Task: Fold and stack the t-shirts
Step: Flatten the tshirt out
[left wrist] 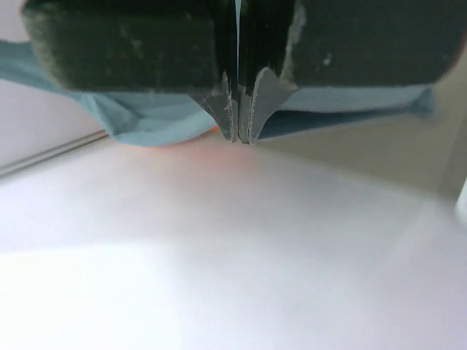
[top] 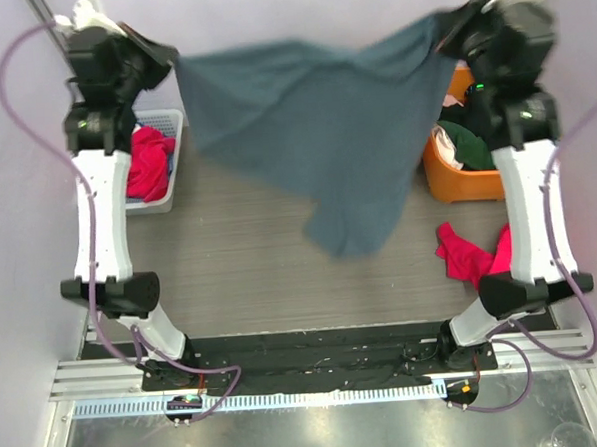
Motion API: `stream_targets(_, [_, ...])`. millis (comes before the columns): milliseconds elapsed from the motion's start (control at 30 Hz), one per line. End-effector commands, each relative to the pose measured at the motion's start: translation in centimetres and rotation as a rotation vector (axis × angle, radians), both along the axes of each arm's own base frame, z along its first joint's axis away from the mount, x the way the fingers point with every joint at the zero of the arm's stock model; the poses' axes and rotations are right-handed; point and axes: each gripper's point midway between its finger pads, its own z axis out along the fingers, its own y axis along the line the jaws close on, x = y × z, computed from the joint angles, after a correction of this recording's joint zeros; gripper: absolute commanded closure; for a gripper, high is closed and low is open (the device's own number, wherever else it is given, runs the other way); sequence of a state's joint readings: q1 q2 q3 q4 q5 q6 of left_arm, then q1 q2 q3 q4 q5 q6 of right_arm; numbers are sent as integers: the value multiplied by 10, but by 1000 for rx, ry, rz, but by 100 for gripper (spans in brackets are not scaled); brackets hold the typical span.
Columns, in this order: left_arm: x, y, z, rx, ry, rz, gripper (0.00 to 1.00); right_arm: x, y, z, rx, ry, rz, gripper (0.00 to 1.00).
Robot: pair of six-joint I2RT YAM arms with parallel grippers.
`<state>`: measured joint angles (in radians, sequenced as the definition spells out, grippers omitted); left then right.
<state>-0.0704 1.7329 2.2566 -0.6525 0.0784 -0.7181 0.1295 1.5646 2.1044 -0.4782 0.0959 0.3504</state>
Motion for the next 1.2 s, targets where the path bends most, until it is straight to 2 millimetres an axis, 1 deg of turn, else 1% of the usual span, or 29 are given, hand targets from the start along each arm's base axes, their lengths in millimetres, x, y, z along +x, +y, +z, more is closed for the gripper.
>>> stream_targets(0, [-129,0,161,-80,-414,-56,100,-143,-28,162,51,-444,-49,99])
stream_targets(33, [-139,0,161,-78,-416,-57,100,-151,-29,161,56,-441,-46,99])
stream_targets(67, [-169,3,171,-75,-452,-55,100,-159,-30,159,56,-437,-45,99])
stream_targets(100, [-164,4,148,-64,-396,-48,100,-187,-32,162,69,-458,-36,99])
stream_targets(133, [-166,7,137,-48,-379,-30,100,-180,-26,142,64,-405,-11,99])
stream_targets(167, [-191,11,139,-37,-406,-18,100,-186,-25,133,69,-389,-1,99])
stream_targets(200, [-177,13,103,-24,-319,-3,100,-208,-25,129,79,-398,13,99])
stream_targets(233, [-181,15,92,-3,-306,6,100,-194,-20,96,68,-316,30,99])
stream_targets(267, [-183,17,79,7,-282,12,100,-194,-18,79,69,-281,43,99])
stream_targets(300, [-183,18,49,20,-227,15,100,-209,-19,69,68,-276,50,99])
stream_targets(333, [-182,20,35,45,-206,21,100,-194,-13,28,68,-178,68,99])
stream_targets(367, [-181,21,19,54,-174,28,100,-193,-10,10,67,-142,81,99])
stream_targets(400, [-179,23,-13,70,-114,32,100,-194,-10,-7,71,-112,83,99])
stream_targets(433, [-178,24,-27,83,-95,37,100,-194,-3,-42,78,-48,117,99])
stream_targets(467, [-175,28,-45,90,-66,55,100,-195,0,-59,79,-14,135,99])
stream_targets(500, [-169,28,-86,106,15,50,100,-188,4,-101,81,82,143,99])
stream_targets(533, [-170,29,-101,112,29,58,100,-194,5,-118,84,109,152,99])
stream_targets(567, [-167,30,-121,108,71,61,100,-195,7,-139,89,150,165,99])
stream_targets(600, [-166,30,-159,117,152,59,100,-193,10,-182,93,243,172,99])
stream_targets(633, [-164,34,-177,118,187,84,100,-197,11,-198,99,271,176,99])
stream_targets(667, [-166,36,-208,116,260,94,100,-205,11,-211,124,296,176,99])
stream_targets(700, [-166,37,-223,117,295,104,100,-208,12,-236,131,352,177,99])
stream_targets(733, [-167,39,-238,111,335,116,100,-212,13,-245,134,375,181,99])
stream_targets(767, [-170,39,-258,108,385,118,100,-220,12,-251,141,388,179,99])
stream_targets(800, [-172,38,-265,98,406,120,100,-223,11,-260,141,408,172,99])
stream_targets(867, [-178,38,-281,89,450,124,100,-232,9,-268,132,437,168,99])
stream_targets(1000, [-188,39,-288,93,477,127,100,-242,5,-272,112,456,155,99])
stream_targets(1167, [-201,44,-284,110,473,141,100,-248,5,-274,107,474,159,99])
